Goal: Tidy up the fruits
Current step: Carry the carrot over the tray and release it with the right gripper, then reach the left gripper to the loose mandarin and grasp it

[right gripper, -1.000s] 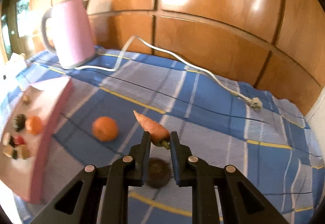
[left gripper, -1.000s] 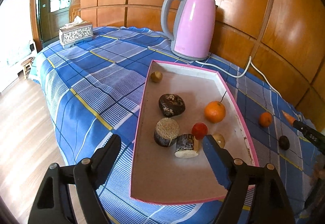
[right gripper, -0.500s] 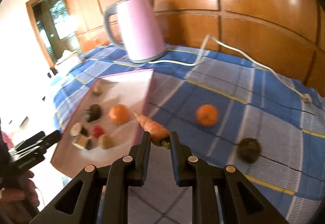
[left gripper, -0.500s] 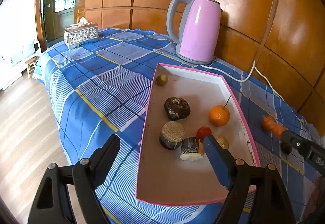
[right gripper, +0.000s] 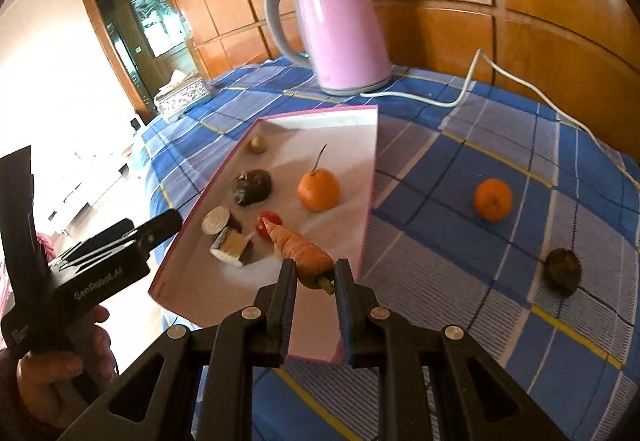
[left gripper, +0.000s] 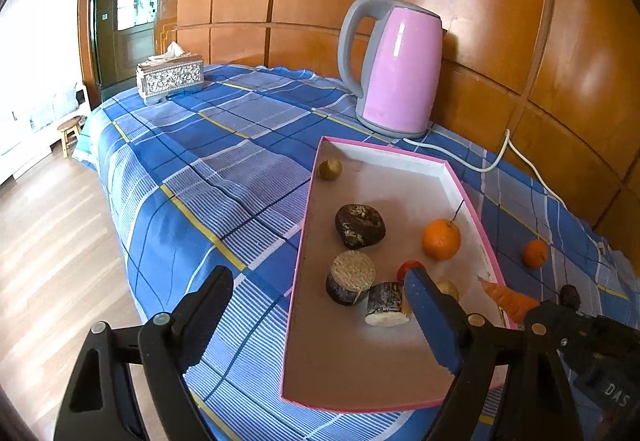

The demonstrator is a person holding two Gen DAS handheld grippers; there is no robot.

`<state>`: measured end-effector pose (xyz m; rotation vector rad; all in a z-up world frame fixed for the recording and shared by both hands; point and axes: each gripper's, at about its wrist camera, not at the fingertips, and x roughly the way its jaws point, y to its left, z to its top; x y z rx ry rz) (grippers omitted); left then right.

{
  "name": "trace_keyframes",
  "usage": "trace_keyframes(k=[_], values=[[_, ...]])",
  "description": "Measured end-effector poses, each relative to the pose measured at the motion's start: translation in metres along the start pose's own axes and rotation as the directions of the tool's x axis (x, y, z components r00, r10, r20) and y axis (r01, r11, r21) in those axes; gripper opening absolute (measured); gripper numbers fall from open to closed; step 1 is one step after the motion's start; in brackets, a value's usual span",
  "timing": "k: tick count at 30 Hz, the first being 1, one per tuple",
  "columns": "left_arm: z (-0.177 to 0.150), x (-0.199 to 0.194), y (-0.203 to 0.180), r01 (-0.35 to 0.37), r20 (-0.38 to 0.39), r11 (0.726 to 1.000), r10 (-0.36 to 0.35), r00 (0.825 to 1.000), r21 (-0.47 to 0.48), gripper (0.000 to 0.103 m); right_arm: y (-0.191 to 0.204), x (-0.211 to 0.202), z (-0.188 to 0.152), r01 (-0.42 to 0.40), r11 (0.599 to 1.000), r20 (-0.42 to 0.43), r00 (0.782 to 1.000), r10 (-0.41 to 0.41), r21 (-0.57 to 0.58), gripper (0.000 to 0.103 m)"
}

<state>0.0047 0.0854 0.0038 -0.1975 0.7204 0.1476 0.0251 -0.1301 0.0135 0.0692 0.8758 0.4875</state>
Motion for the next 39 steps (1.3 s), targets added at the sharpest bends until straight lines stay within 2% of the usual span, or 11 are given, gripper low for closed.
trace_keyframes(k=[15, 19, 22, 24, 32, 39], values=[[0.001, 0.002, 0.001, 0.012, -0.011, 1.000, -0.012, 1.000, -0.010, 0.088, 0.019, 0.026, 0.001, -0.011, 0.994, -0.097, 0.995, 0.001, -0.108, 0.019], [0.002, 0.003, 0.003, 0.013, -0.012, 1.000, -0.013, 1.000, -0.014, 0.088, 0.020, 0.039, 0.009, 0.015, 0.994, -0.098, 0.995, -0.026, -0.113, 0.020], [0.002, 0.005, 0.005, 0.015, -0.018, 1.000, -0.016, 1.000, -0.023, 0.088, 0.021, 0.043, 0.010, 0.007, 0.994, -0.099, 0.995, -0.017, -0.108, 0.021], [0.002, 0.005, 0.006, 0.013, -0.020, 1.000, -0.014, 1.000, -0.026, 0.088, 0.020, 0.043, 0.008, 0.001, 0.996, -0.101, 0.995, -0.010, -0.092, 0.030], [0.001, 0.005, 0.003, 0.021, -0.016, 1.000, -0.021, 1.000, -0.015, 0.088, 0.007, 0.037, 0.002, 0.041, 0.998, -0.088, 0.995, -0.045, -0.039, 0.030], [0.002, 0.004, 0.002, 0.041, -0.015, 0.999, -0.041, 0.999, -0.014, 0.088, 0.008, 0.024, -0.003, 0.067, 0.997, -0.039, 0.997, -0.068, -0.024, 0.031]])
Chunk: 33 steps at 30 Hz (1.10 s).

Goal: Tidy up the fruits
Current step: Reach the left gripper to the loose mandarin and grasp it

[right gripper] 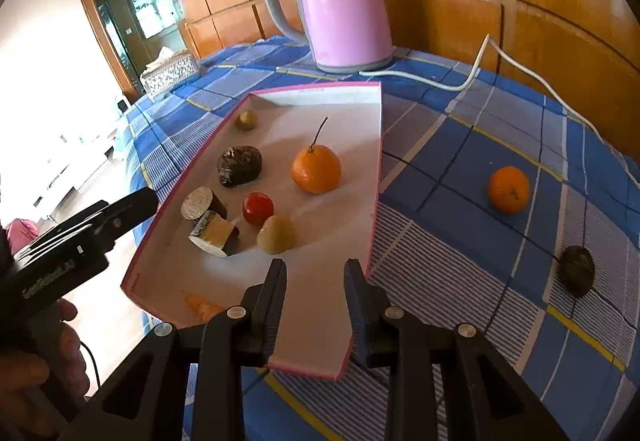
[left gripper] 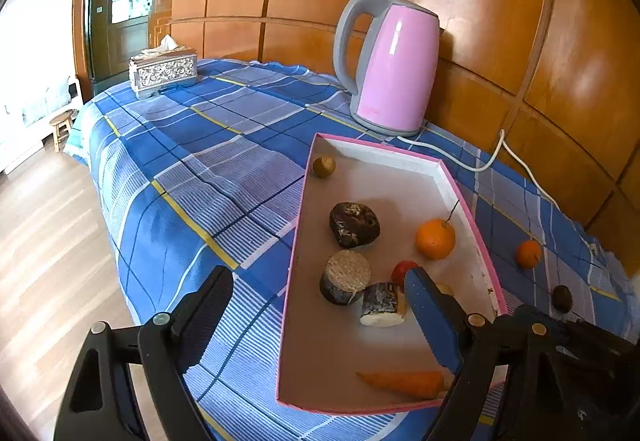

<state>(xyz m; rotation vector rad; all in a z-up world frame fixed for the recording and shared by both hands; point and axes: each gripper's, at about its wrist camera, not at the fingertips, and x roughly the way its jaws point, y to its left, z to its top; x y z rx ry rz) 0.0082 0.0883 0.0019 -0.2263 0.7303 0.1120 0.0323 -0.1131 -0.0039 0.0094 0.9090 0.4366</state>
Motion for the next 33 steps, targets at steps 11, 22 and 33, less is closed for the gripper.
trace_keyframes(k=[11, 22, 33], values=[[-0.004, -0.002, -0.016, 0.039, -0.018, 0.997, -0.038, 0.999, 0.065, 0.088, -0.022, -0.041, -0.012, 0.203, 0.978, 0.177, 0.962, -0.208, 0.050, 0.039], [-0.010, -0.005, -0.033, 0.075, -0.016, 0.988, -0.074, 0.997, 0.137, 0.090, -0.104, -0.054, -0.049, 0.331, 0.899, 0.043, 0.933, -0.357, 0.288, 0.039], [-0.015, -0.005, -0.053, 0.124, -0.039, 0.973, -0.119, 0.992, 0.196, 0.090, -0.175, -0.082, -0.087, 0.425, 0.775, -0.025, 0.883, -0.470, 0.468, 0.043]])
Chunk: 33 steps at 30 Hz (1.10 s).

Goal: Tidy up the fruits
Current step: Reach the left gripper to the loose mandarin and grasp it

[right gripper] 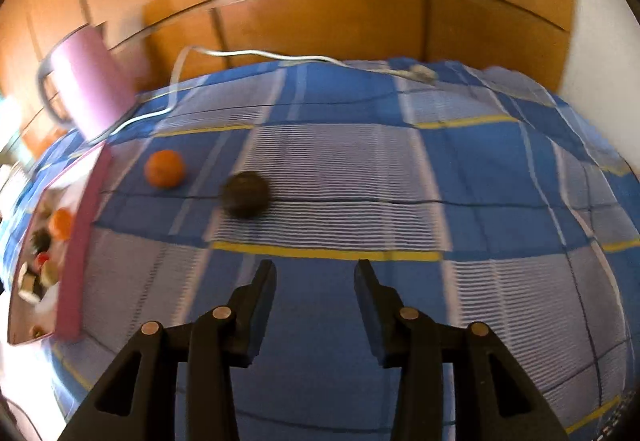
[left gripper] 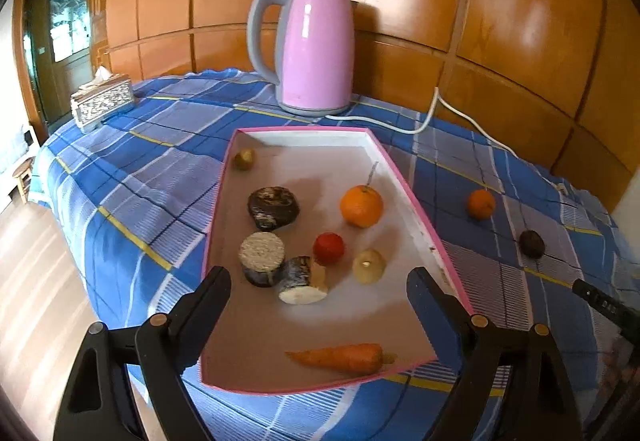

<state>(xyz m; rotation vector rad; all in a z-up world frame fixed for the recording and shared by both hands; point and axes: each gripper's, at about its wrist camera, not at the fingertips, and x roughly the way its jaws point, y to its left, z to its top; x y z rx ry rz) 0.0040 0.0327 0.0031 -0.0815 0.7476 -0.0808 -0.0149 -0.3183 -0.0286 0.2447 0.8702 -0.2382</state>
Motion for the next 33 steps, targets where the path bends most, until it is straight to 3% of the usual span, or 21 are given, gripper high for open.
trace_keyframes(k=[2, 4, 17, 23, 25, 33], values=[[0.002, 0.000, -0.006, 0.044, -0.007, 0.999, -0.044, 0.999, 0.005, 0.090, -0.013, -0.001, -0.001, 0.027, 0.999, 0.005, 1.000, -0.027, 0.028, 0.043], [0.004, 0.001, -0.012, 0.060, -0.011, 0.998, -0.060, 0.998, 0.018, 0.094, -0.023, 0.000, -0.001, 0.054, 0.997, 0.010, 0.998, -0.055, 0.047, 0.044], [0.023, 0.006, -0.064, 0.165, -0.035, 0.978, -0.162, 0.986, 0.130, 0.093, -0.086, -0.004, -0.008, 0.196, 0.957, 0.019, 0.979, -0.204, 0.213, 0.044], [0.039, 0.023, -0.101, 0.243, -0.087, 0.951, -0.231, 0.969, 0.189, 0.077, -0.089, -0.003, -0.009, 0.216, 0.954, 0.020, 0.974, -0.225, 0.206, 0.044], [0.043, 0.032, -0.112, 0.256, -0.110, 0.946, -0.238, 0.965, 0.198, 0.072, -0.088, -0.001, -0.009, 0.246, 0.949, 0.013, 0.967, -0.253, 0.196, 0.044], [0.055, 0.074, -0.144, 0.239, -0.176, 0.948, -0.204, 0.963, 0.209, 0.072, -0.108, 0.003, -0.012, 0.296, 0.924, 0.004, 0.952, -0.306, 0.242, 0.046]])
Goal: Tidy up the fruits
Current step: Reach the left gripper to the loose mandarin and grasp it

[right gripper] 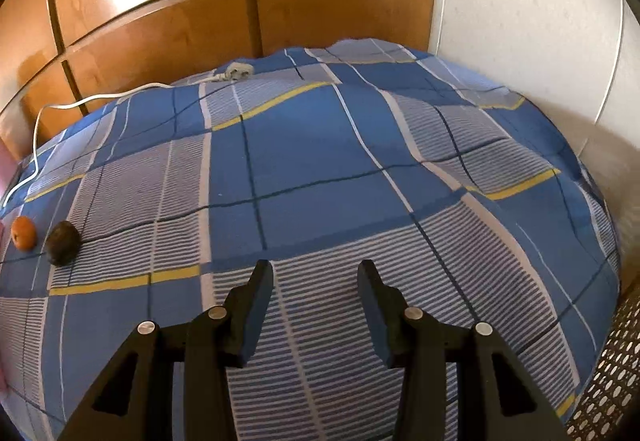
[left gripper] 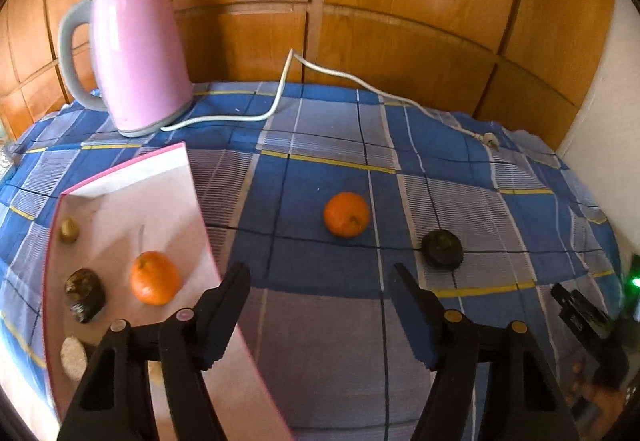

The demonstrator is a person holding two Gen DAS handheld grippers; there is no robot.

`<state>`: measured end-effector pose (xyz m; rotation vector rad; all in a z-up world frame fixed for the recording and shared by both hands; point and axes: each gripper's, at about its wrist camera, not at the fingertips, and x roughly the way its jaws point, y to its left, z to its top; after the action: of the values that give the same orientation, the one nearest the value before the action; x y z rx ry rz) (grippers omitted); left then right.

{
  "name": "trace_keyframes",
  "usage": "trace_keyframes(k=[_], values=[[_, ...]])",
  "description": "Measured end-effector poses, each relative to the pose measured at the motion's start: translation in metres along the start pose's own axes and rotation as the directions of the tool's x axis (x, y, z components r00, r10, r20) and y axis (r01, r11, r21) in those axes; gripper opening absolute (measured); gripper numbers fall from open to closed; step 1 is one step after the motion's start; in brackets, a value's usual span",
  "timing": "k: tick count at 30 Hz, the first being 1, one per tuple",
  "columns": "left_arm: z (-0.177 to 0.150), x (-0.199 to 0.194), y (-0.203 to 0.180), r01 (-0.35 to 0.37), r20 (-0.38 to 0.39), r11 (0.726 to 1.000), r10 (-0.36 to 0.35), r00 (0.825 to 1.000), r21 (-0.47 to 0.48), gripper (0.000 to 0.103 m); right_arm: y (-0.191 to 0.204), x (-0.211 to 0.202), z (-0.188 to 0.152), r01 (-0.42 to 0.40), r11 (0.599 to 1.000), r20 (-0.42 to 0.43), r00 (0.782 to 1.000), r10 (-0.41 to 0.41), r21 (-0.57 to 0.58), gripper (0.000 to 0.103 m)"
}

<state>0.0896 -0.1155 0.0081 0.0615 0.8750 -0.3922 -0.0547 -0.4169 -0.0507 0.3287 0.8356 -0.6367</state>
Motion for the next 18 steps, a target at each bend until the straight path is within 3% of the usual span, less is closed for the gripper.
trace_keyframes(k=[4, 15, 18], values=[[0.012, 0.024, -0.005, -0.003, -0.040, 1.000, 0.003, 0.999, 0.001, 0.072, 0.002, 0.001, 0.000, -0.004, 1.000, 0.005, 1.000, 0.004, -0.009, 0.058], [0.034, 0.081, -0.026, -0.055, -0.090, 0.998, 0.057, 0.994, 0.023, 0.070, 0.005, 0.002, -0.004, -0.016, 1.000, 0.024, 1.000, 0.016, -0.013, 0.067], [0.036, 0.097, -0.026, -0.067, -0.113, 0.998, 0.068, 0.991, 0.010, 0.064, 0.006, 0.002, -0.005, -0.017, 1.000, 0.027, 0.999, 0.017, -0.015, 0.069]])
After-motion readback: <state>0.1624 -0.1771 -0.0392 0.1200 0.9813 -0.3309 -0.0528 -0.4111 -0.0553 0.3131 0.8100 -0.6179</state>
